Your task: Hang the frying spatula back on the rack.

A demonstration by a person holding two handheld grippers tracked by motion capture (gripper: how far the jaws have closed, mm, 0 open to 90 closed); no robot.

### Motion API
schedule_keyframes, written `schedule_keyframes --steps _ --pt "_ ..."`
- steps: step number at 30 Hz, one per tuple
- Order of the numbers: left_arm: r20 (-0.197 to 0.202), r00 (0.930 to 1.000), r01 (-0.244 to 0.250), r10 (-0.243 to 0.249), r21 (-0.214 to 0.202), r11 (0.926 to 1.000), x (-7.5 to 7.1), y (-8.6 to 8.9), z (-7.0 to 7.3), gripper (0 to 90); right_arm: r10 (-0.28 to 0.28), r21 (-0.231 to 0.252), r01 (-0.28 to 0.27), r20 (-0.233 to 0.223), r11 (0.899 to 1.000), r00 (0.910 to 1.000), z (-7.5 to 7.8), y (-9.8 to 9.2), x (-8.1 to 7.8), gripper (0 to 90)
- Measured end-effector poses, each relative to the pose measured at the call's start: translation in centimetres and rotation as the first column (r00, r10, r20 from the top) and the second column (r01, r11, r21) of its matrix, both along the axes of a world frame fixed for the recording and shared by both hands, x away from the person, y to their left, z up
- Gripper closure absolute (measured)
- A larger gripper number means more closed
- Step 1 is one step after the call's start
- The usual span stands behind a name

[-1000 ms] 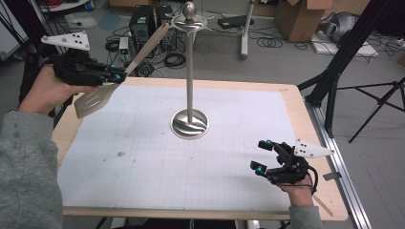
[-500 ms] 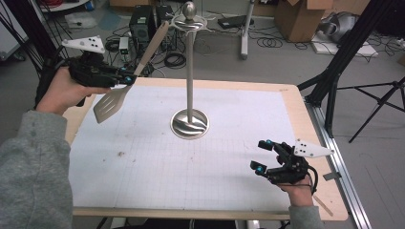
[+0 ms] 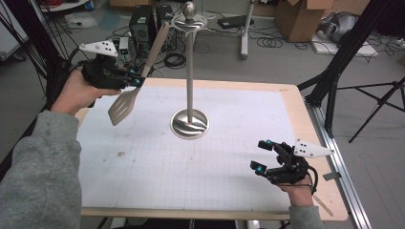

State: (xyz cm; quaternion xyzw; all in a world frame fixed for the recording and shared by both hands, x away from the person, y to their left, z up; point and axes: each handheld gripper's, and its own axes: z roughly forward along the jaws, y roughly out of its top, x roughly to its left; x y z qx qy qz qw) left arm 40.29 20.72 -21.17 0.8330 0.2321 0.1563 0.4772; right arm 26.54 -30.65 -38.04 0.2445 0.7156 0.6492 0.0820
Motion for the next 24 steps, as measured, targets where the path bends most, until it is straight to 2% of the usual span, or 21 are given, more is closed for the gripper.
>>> schedule_keyframes --steps 11,22,24 --pt "0.003 1.0 -0.005 0.005 0.005 1.0 0.5 -1.2 -0.7 77.6 -0.001 0.0 0.001 -0.001 1.0 1.0 0.0 0.0 0.0 14.3" --pt "0.008 0.9999 -0.013 0.013 0.033 0.9994 1.0 -2.3 -1.1 77.5 -0.004 -0.002 0.004 -0.001 1.0 1.0 0.0 0.0 0.0 14.3" --pt "0.005 0.9998 -0.018 0.018 0.023 0.9996 1.1 -2.6 -1.3 77.5 -0.004 -0.002 0.004 -0.001 1.0 1.0 0.0 0.0 0.0 14.3"
